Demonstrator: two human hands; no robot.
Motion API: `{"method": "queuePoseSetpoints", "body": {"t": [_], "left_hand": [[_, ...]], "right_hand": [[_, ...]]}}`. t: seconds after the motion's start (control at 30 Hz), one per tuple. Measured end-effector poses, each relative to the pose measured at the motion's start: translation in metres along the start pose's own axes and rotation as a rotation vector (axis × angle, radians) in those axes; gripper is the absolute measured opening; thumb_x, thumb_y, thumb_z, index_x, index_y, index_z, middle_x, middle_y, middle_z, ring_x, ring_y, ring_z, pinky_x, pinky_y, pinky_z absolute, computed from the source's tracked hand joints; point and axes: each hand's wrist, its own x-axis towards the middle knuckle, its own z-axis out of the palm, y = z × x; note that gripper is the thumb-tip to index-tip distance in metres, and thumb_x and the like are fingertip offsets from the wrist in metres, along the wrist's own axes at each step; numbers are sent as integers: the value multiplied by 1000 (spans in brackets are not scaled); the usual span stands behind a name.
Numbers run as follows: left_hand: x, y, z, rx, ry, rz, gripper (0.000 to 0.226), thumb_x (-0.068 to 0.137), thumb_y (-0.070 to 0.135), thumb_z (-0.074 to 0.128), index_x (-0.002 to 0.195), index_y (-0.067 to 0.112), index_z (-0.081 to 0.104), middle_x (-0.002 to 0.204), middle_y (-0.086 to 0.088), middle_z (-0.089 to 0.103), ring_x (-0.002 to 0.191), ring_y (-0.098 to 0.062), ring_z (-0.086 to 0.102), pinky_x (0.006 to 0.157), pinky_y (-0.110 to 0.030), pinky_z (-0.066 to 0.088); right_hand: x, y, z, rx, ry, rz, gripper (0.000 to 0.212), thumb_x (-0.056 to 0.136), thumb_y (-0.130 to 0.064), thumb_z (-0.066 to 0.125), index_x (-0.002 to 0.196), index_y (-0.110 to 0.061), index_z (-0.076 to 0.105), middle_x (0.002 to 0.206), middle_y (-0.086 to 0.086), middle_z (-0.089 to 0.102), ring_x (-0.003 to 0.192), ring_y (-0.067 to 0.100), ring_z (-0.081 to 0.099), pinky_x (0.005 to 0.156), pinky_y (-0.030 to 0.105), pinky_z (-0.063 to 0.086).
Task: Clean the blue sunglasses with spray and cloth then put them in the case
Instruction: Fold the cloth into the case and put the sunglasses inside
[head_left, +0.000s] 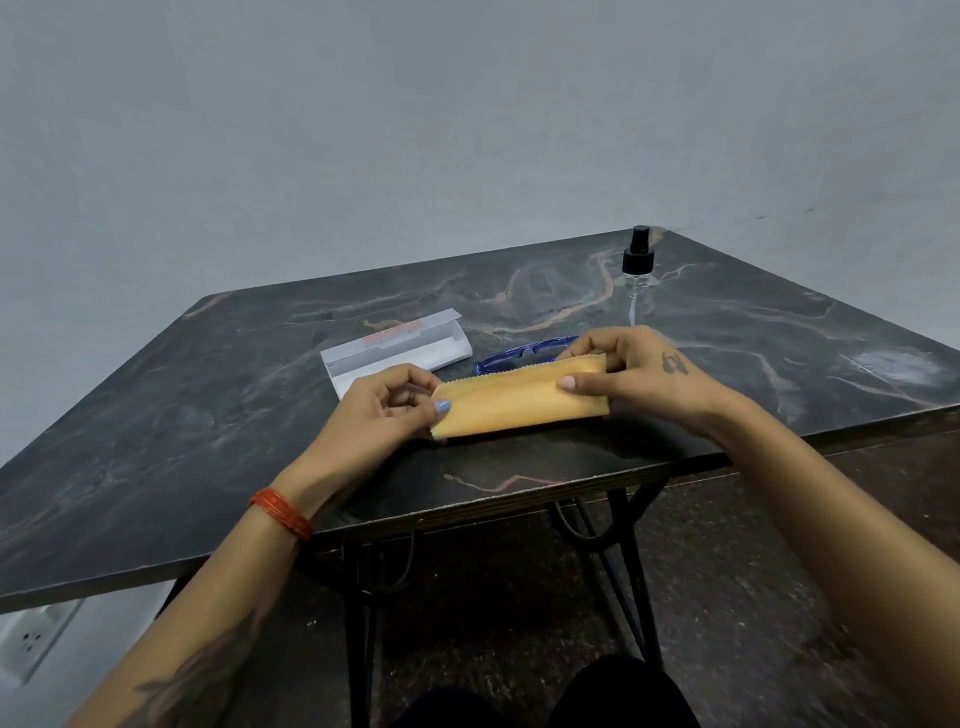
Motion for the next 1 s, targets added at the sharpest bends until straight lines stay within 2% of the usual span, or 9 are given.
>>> {"method": "queuePoseSetpoints", "body": {"t": [0.17, 0.3, 0.43, 0.5, 0.57, 0.63, 0.73, 0.87, 1.0], "left_hand": [[5, -1, 2, 82, -15, -84, 18, 78, 3, 71, 91, 11, 62, 65, -3, 61, 60, -9, 56, 63, -16, 48], [6, 1, -3, 177, -116, -97, 18, 74, 10, 76, 90, 14, 68, 67, -1, 66, 63, -7, 59, 64, -12, 45], [4, 2, -7, 201, -195, -107, 6, 75, 19, 74, 79, 14, 72, 72, 0, 69, 68, -5, 59, 65, -11, 44], [3, 2, -7, 228, -215, -123, 8, 77, 23, 73, 76, 15, 73, 73, -1, 69, 70, -8, 58, 69, -17, 43], [3, 3, -6, 243, -230, -136, 9, 79, 22, 71, 76, 14, 73, 75, -5, 69, 71, -11, 57, 72, -22, 43], [4, 3, -5, 242, -245, -150, 9, 79, 20, 71, 76, 12, 72, 71, -1, 67, 69, -7, 56, 69, -19, 42], [4, 4, -4, 309, -259, -149, 6, 78, 20, 73, 74, 16, 71, 60, 9, 59, 58, -1, 49, 60, -13, 38], [0, 4, 2, 509, -137, 12, 20, 72, 17, 78, 82, 25, 64, 85, 4, 61, 68, -8, 53, 67, -21, 43], [-5, 5, 6, 616, -137, 277, 21, 73, 10, 75, 84, 27, 70, 90, 12, 57, 77, -6, 53, 66, -7, 35]], "right_hand": [[4, 4, 3, -89, -51, 103, 13, 79, -22, 72, 81, -9, 69, 72, 6, 59, 68, 14, 52, 62, 25, 38], [1, -1, -4, -76, -156, 134, 31, 78, -28, 73, 79, 3, 65, 70, 6, 56, 64, 11, 51, 55, 16, 39], [-3, -4, -7, -102, -256, 153, 37, 78, -32, 72, 65, -1, 59, 62, 3, 44, 62, 13, 39, 59, 27, 28], [-4, -4, -7, -131, -280, 161, 35, 78, -32, 73, 63, -3, 59, 60, 1, 42, 60, 11, 38, 59, 27, 25], [-5, -5, -6, -155, -292, 160, 26, 77, -29, 74, 61, -11, 63, 55, -5, 46, 55, 5, 40, 54, 18, 28], [-6, -6, -5, -161, -303, 147, 18, 76, -24, 75, 61, -17, 66, 56, -9, 52, 54, 0, 43, 52, 12, 30], [-5, -6, -3, -189, -287, 144, 11, 74, -20, 77, 75, -12, 70, 71, 0, 62, 67, 6, 51, 63, 21, 36], [-5, -7, -2, -300, -217, 113, 24, 69, -22, 81, 87, -18, 65, 85, -1, 63, 75, 9, 54, 66, 22, 39], [-10, -8, -2, -466, -89, -149, 26, 66, -27, 82, 85, -29, 65, 86, -14, 55, 82, 2, 47, 70, 9, 35]]}}
